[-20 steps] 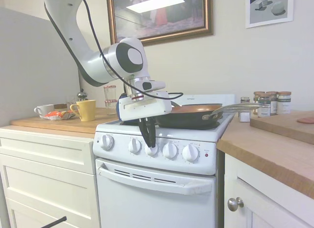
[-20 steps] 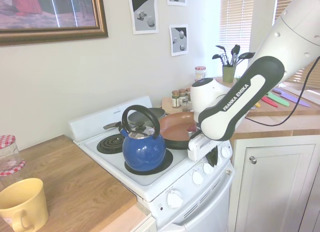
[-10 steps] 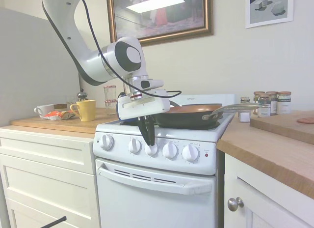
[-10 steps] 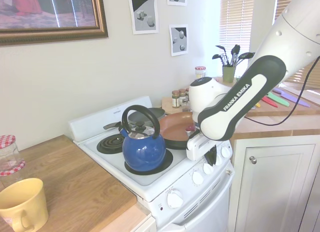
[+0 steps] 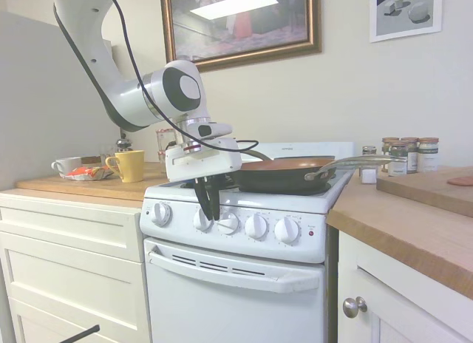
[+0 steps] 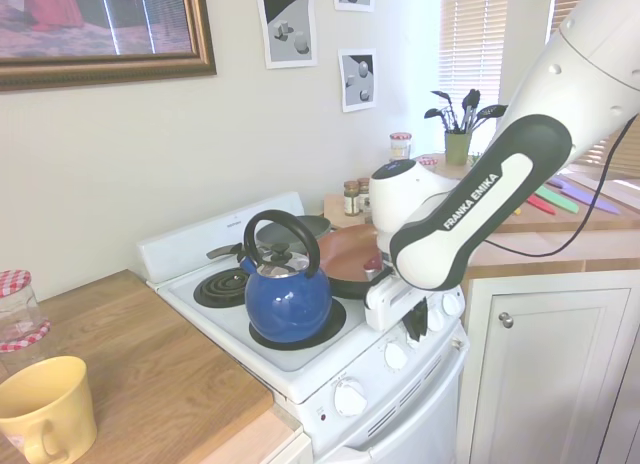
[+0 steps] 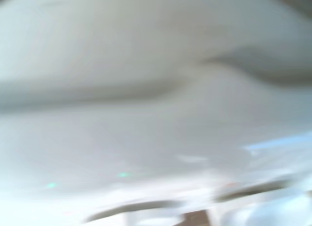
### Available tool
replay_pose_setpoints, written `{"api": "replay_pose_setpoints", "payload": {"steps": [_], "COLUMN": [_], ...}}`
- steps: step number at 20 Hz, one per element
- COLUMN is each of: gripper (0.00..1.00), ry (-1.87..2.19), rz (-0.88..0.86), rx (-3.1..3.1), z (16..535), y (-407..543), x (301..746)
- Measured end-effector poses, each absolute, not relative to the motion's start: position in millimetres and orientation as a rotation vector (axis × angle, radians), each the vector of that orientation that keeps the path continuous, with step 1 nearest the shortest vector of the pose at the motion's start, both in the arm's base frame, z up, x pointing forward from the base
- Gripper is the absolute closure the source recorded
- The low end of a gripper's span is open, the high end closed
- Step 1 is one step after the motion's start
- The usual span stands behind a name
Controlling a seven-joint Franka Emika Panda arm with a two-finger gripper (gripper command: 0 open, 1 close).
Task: Turn on the stove on the top left
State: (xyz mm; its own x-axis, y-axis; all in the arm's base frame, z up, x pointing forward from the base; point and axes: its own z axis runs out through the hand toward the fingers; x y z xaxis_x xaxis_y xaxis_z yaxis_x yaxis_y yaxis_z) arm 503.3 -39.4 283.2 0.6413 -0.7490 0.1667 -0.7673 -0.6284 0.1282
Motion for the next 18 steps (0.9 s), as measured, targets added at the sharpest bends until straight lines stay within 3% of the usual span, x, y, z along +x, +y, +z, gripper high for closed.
{"api": "replay_pose_setpoints", "payload": {"steps": [18], "gripper": [1.0], "ry": [-1.315], "rz": [0.15], "rx": [2.684], "z": [271.4], "y": [-45.4], "x": [498.5]}}
